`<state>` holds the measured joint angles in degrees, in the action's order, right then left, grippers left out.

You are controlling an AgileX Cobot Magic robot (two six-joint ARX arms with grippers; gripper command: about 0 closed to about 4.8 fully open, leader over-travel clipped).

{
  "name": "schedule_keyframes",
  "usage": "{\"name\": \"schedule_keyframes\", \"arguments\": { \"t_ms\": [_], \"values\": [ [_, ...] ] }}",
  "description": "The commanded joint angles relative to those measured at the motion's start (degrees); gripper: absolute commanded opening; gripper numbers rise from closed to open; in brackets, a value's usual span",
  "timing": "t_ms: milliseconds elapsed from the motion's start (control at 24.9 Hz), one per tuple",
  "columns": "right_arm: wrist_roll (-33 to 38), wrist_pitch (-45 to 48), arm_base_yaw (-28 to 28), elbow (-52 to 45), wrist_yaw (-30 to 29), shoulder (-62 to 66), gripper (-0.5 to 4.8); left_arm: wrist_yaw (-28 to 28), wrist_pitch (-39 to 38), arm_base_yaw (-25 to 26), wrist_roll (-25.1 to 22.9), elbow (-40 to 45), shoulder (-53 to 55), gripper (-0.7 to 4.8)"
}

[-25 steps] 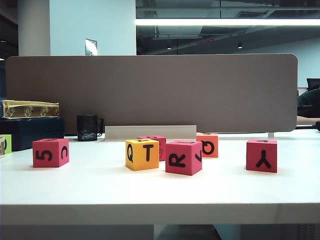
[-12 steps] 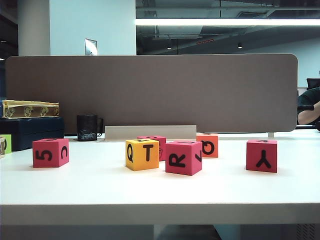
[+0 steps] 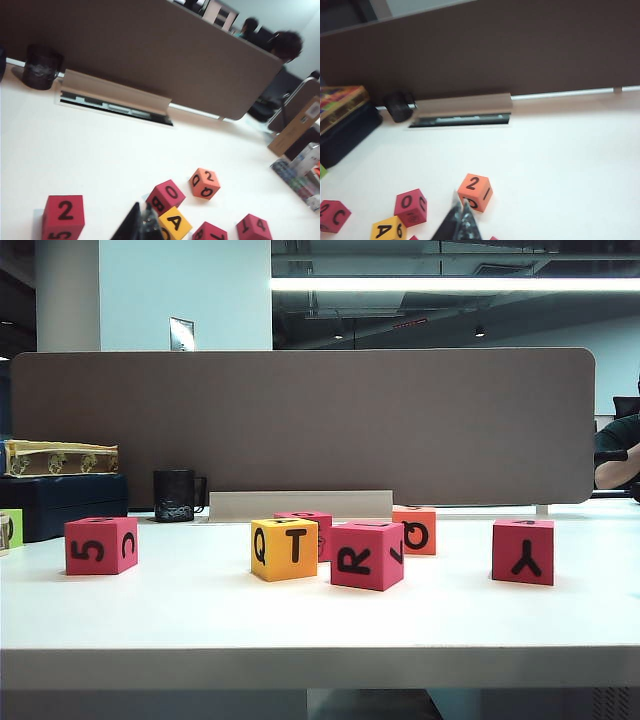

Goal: Select the appropriate blocks from the scattered letter blocks on the table and arrange them in a row to spell out "2024".

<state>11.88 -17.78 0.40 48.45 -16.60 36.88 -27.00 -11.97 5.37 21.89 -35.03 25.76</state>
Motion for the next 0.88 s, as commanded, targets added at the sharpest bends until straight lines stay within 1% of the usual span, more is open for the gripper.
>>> {"name": "schedule_keyframes", "arguments": {
  "t_ms": [40,160,281,401,481,561,601,641,721,802,882],
  "values": [
    [-3.2,-6.1,0.1,7.0,-0.1,8.4,-0.05,-0.3,-1.8,0.0,-2.7,-6.0,7.7,-0.06],
    [-3.3,-13.0,0.1,13.9,-0.1,16.8,-0.05,-0.2,-2.5,0.0,-5.4,-11.0,15.5,-0.06],
    [-3.7,-17.0,0.8,18.2,-0.1,21.5,-0.05,-0.2,-3.7,0.0,-5.5,-14.2,20.7,-0.06],
    [-6.9,-18.5,2.6,21.4,-0.1,25.5,-0.05,-0.2,-6.7,0.0,-6.8,-17.7,26.9,-0.06],
    [-9.3,-19.1,6.1,23.3,0.0,28.2,-0.05,-0.1,-8.6,0.0,-7.8,-19.7,32.0,-0.06],
    [-10.8,-19.7,8.8,23.8,0.0,29.3,-0.05,0.0,-9.5,-0.6,-9.1,-20.4,34.1,-0.06],
    [-10.9,-19.8,9.9,23.8,0.0,29.7,-0.05,-0.1,-9.4,-1.1,-10.1,-20.4,34.5,-0.06],
    [-10.9,-19.9,11.1,23.8,0.0,30.1,-0.05,0.3,-9.3,-2.3,-12.1,-20.4,35.2,-0.06],
    [-10.9,-20.3,13.7,23.8,0.0,31.4,-0.05,2.6,-9.3,-4.7,-16.2,-20.5,36.3,-0.06],
    [-10.9,-21.0,16.1,23.8,0.0,32.9,-0.05,7.5,-9.8,-7.6,-18.8,-20.7,37.1,-0.06],
    [-11.0,-22.3,18.1,23.8,0.2,34.3,-0.05,11.8,-9.9,-10.2,-18.9,-20.7,37.6,-0.06]
  ]
}}
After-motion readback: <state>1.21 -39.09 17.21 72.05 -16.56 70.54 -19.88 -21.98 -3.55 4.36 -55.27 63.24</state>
